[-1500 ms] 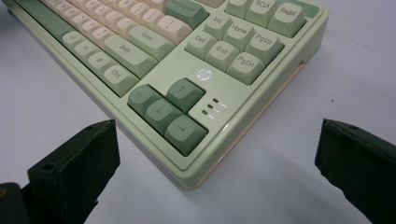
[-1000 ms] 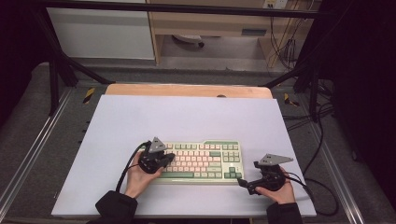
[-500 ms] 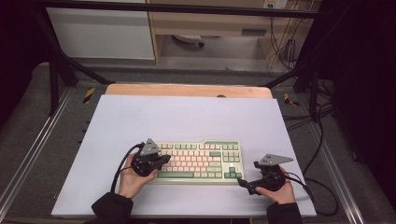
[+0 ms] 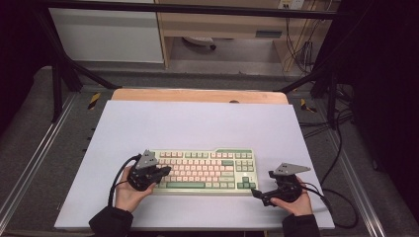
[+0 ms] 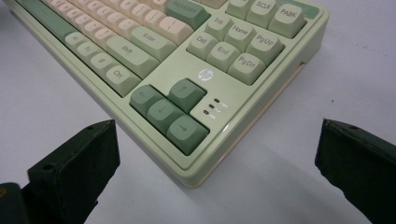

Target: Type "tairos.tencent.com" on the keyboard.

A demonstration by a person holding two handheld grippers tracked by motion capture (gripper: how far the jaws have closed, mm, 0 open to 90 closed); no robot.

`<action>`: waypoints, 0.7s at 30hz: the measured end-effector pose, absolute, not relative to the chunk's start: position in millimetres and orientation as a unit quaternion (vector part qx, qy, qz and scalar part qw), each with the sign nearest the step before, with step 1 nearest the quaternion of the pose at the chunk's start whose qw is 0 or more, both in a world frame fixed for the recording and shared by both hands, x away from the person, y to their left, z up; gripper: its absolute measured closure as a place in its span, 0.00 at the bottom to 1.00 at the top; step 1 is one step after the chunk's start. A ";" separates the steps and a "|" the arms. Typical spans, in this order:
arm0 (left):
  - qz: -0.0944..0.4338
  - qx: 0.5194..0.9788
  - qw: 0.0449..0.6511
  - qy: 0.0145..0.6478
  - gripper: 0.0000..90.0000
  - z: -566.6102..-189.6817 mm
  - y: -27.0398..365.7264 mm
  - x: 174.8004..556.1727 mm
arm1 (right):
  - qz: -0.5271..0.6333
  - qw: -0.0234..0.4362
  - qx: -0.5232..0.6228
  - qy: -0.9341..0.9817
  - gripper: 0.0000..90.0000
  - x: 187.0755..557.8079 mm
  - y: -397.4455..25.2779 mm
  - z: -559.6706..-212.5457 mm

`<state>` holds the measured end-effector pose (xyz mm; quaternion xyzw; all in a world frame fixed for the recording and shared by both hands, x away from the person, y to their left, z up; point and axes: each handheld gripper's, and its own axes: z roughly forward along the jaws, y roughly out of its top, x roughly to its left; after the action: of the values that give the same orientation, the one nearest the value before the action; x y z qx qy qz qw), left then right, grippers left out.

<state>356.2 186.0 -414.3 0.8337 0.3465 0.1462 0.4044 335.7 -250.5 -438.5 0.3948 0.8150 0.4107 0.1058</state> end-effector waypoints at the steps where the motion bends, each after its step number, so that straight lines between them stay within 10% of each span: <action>1: 0.147 0.834 0.403 0.348 1.00 -414.5 187.8 355.4 | 0.411 0.106 0.395 0.815 0.00 335.7 -250.5 -438.5; 21: 0.155 0.826 0.395 0.371 1.00 -424.1 211.6 355.9 | 0.411 0.106 0.393 0.816 0.00 336.0 -250.3 -439.1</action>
<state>355.9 211.6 -424.1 0.8259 0.3713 0.1548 0.3950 336.0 -250.3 -439.1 0.3927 0.8160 0.4107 0.1059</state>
